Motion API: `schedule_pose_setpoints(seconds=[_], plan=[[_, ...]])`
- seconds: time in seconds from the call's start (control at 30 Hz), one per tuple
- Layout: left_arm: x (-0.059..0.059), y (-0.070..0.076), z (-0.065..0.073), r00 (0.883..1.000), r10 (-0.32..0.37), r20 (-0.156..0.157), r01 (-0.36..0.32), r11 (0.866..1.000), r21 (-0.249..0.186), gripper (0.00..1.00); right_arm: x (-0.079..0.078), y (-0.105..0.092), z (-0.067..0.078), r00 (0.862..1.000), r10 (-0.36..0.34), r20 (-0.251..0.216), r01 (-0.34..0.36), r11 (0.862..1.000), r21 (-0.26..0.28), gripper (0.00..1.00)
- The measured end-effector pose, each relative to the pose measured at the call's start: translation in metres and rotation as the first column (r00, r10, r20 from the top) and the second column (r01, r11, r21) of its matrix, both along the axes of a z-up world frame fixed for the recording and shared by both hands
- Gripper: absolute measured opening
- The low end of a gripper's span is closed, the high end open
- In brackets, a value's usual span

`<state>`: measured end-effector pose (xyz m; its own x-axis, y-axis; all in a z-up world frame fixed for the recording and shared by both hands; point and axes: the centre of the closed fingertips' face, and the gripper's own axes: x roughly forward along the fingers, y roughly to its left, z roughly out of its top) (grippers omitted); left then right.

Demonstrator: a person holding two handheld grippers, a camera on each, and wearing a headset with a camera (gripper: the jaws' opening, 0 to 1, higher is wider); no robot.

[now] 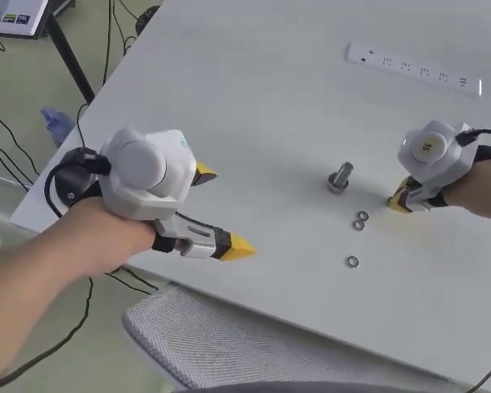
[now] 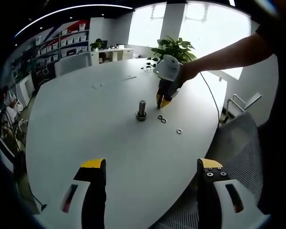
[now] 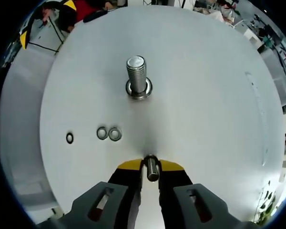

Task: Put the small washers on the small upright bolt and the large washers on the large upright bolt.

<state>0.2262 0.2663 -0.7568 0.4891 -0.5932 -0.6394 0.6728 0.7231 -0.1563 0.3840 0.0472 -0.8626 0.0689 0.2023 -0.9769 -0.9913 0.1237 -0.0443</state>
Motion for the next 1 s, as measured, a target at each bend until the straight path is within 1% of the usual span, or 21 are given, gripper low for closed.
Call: schedule_pose_setpoints(seconds=[0.23, 0.27, 0.47, 0.53, 0.63, 0.7, 0.87, 0.93, 1.0], plan=[[0.0, 0.0, 0.002, 1.0, -0.002, 0.003, 0.002, 1.0, -0.003, 0.78, -0.001, 0.001, 0.001, 1.0, -0.006, -0.004, 0.006, 1.0, 0.002, 0.13], [0.0, 0.0, 0.002, 1.0, -0.002, 0.002, 0.002, 1.0, -0.002, 0.78, 0.001, 0.0, -0.001, 1.0, -0.003, -0.003, 0.003, 1.0, 0.003, 0.13], [0.001, -0.004, 0.006, 1.0, -0.002, 0.013, 0.002, 1.0, -0.02, 0.8, 0.001, 0.001, 0.0, 1.0, -0.007, 0.0, 0.007, 1.0, 0.009, 0.13], [0.001, -0.005, 0.007, 1.0, -0.003, 0.02, 0.003, 1.0, -0.024, 0.81, 0.002, 0.0, 0.0, 1.0, -0.006, 0.007, 0.006, 1.0, 0.01, 0.16], [0.003, -0.007, 0.009, 1.0, -0.001, 0.029, 0.002, 1.0, -0.029, 0.83, 0.003, 0.001, 0.002, 1.0, 0.0, 0.015, 0.0, 1.0, 0.021, 0.23], [0.003, -0.005, 0.008, 1.0, 0.004, 0.027, -0.004, 1.0, -0.02, 0.85, 0.002, 0.001, 0.004, 1.0, -0.006, 0.004, 0.006, 1.0, 0.026, 0.24], [0.005, -0.004, 0.008, 0.999, 0.015, 0.032, -0.015, 1.0, -0.012, 0.92, 0.005, 0.002, 0.01, 1.0, -0.02, 0.007, 0.019, 0.999, 0.045, 0.28], [0.003, -0.005, 0.007, 1.0, 0.011, 0.022, -0.011, 1.0, -0.013, 0.92, 0.007, 0.001, 0.012, 1.0, -0.024, 0.011, 0.024, 0.998, 0.051, 0.29], [0.003, -0.006, 0.007, 1.0, 0.011, 0.027, -0.011, 1.0, -0.007, 0.95, 0.007, 0.001, 0.015, 0.999, -0.031, 0.01, 0.03, 0.998, 0.056, 0.3]])
